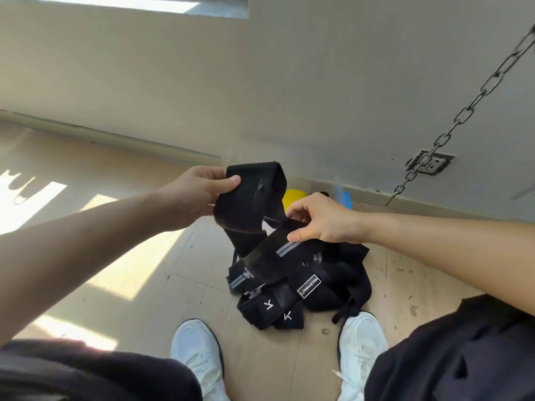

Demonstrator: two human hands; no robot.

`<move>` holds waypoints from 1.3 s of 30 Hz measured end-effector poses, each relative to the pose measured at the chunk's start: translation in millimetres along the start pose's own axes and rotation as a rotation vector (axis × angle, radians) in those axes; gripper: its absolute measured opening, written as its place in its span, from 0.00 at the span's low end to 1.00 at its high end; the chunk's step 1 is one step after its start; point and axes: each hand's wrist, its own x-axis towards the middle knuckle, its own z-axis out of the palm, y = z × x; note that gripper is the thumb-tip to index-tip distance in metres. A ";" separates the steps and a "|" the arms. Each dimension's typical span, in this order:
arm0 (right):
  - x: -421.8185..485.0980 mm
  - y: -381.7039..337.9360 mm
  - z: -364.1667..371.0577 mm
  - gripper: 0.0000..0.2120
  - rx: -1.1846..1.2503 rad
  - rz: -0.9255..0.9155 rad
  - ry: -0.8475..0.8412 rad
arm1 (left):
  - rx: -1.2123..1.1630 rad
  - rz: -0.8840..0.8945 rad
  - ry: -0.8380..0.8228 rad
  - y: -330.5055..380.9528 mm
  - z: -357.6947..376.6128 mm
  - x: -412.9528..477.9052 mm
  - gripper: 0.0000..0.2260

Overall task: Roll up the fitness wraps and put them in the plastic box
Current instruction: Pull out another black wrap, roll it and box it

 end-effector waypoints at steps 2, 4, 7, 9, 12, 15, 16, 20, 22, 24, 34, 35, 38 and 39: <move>-1.1 7.6 -3.5 0.10 -0.070 0.037 -0.057 | 0.040 -0.035 0.059 -4.1 -8.4 0.6 0.09; -4.2 17.1 -9.3 0.10 -0.182 0.095 -0.145 | 0.095 -0.037 0.062 -5.6 -18.7 -1.0 0.12; -7.1 20.0 -14.4 0.11 -0.130 0.156 -0.204 | 0.114 -0.029 -0.079 -5.8 -24.9 -1.7 0.22; -3.9 10.7 -17.3 0.12 0.049 0.177 -0.155 | 0.105 -0.005 -0.147 -4.8 -20.5 -0.7 0.17; 1.5 -11.9 -22.3 0.14 0.446 0.240 -0.204 | 0.065 0.077 -0.175 -1.5 -12.8 0.2 0.08; 0.4 -23.3 -19.8 0.21 0.647 0.297 -0.308 | 0.004 0.169 -0.195 -0.5 -12.8 0.4 0.10; -0.3 -23.3 -16.8 0.22 0.661 0.314 -0.341 | -0.007 0.189 -0.215 -0.6 -13.5 0.3 0.12; -5.2 -22.5 -8.3 0.27 0.804 0.323 -0.560 | -0.012 0.229 -0.281 1.8 -14.0 0.6 0.14; -7.2 -27.2 -9.2 0.24 0.929 0.325 -0.591 | -0.003 0.229 -0.280 1.1 -17.3 1.5 0.17; -8.1 -32.2 -12.3 0.19 1.019 0.320 -0.546 | 0.012 0.201 -0.258 1.9 -22.4 0.8 0.22; -2.3 -38.8 -30.1 0.08 0.862 0.111 -0.022 | 0.347 0.037 -0.391 -0.1 -23.3 -5.7 0.17; -2.9 -41.9 -28.1 0.09 0.833 0.084 0.000 | 0.341 0.028 -0.404 0.1 -19.0 -6.0 0.19; -4.2 -50.6 -20.9 0.10 0.703 -0.008 0.068 | 0.256 0.053 -0.329 2.3 2.3 -7.0 0.23; -4.6 -53.3 -19.0 0.11 0.665 -0.029 0.083 | 0.233 0.074 -0.278 1.7 8.4 -6.7 0.23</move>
